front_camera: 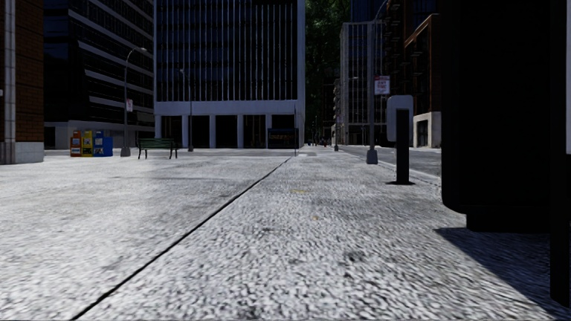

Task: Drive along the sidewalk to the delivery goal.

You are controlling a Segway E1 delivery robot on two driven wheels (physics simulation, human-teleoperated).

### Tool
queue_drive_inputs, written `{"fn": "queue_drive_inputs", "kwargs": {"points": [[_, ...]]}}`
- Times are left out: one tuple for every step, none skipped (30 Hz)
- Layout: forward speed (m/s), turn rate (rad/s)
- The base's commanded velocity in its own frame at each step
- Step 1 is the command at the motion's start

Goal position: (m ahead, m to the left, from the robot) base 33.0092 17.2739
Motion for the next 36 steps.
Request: {"fn": "queue_drive_inputs", "kwargs": {"points": [[2.00, 0.00], [2.00, 0.00], [2.00, 0.00], [2.00, 0.00], [2.00, 0.00], [2.00, 0.00], [2.00, 0.00], [2.00, 0.00], [2.00, 0.00], [2.00, 0.00], [2.00, 0.00], [2.00, 0.00], [2.00, 0.00], [2.00, 0.00], [2.00, 0.00], [2.00, 0.00], [2.00, 0.00], [2.00, 0.00], [2.00, 0.00], [2.00, 0.00], [2.00, 0.00], [2.00, 0.00], [2.00, 0.00], [2.00, 0.00], [2.00, 0.00], [2.00, 0.00], [2.00, 0.00], [2.00, -0.01], [2.00, -0.14], [2.00, -0.24], [2.00, -0.24], [2.00, -0.28], [2.00, -0.29], [2.00, -0.29], [2.00, -0.29], [2.00, -0.29]]}}
